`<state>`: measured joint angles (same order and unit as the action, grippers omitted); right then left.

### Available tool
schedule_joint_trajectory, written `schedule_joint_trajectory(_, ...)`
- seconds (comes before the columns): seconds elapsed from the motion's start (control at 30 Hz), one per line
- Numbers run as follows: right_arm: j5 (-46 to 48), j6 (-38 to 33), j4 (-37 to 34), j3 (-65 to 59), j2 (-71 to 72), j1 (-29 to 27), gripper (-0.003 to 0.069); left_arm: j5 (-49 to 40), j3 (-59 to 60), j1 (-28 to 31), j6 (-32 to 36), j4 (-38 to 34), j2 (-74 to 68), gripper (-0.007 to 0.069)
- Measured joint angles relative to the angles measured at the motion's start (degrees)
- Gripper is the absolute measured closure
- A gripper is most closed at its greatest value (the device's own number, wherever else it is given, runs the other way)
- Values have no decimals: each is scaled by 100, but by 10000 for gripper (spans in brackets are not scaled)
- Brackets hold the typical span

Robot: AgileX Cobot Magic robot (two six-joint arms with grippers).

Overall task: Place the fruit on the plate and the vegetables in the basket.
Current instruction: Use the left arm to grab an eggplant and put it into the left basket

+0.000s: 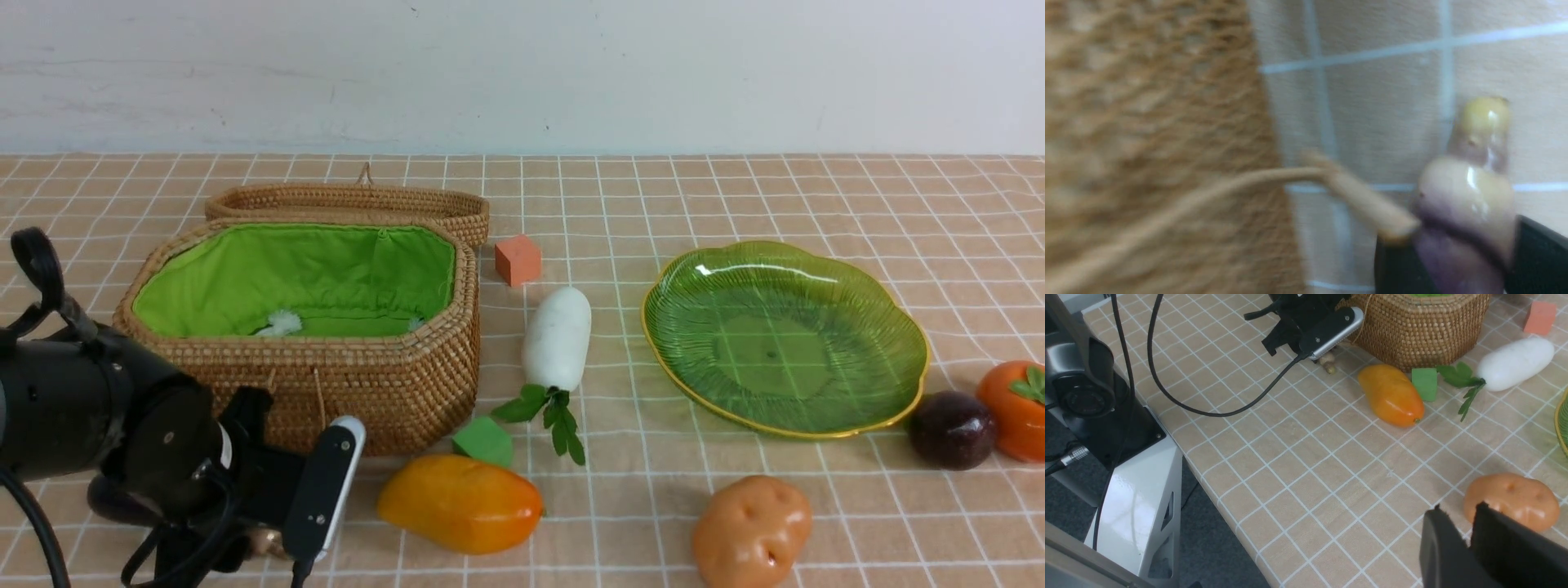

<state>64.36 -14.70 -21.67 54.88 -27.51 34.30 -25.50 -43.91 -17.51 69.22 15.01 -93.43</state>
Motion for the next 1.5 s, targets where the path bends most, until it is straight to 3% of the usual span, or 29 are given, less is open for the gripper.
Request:
schedule_joint_trajectory(0.3,4,-17,0,0,0,0,531,-74,-6,0,-130,-41,-6,216)
schedule_joint_trajectory(0.4,4,-17,0,0,0,0,531,-141,-6,0,-280,-22,-6,246)
schedule_joint_trajectory(0.47,4,-17,0,0,0,0,529,-315,-6,0,-547,-22,-6,335)
schedule_joint_trajectory(0.53,4,-22,0,0,0,0,529,-450,-11,0,-703,17,-6,368)
schedule_joint_trajectory(0.73,-105,-22,0,0,0,0,529,-1198,1,-101,-1152,233,249,358)
schedule_joint_trajectory(0.93,-487,-22,13,0,0,0,524,-2076,-201,-661,-2363,284,1251,358)
schedule_joint_trajectory(1.0,-875,-22,49,7,0,0,522,-2305,-627,-1001,-3047,506,1831,358)
schedule_joint_trajectory(1.23,-2349,-22,70,16,0,0,522,-1195,-2031,-1303,-3627,1611,2201,358)
schedule_joint_trajectory(1.37,-2454,-22,26,16,0,0,519,-894,-2302,-1283,-3823,1947,1676,358)
schedule_joint_trajectory(1.5,-2345,-22,7,16,0,0,519,-641,-2487,-1069,-4487,2535,636,358)
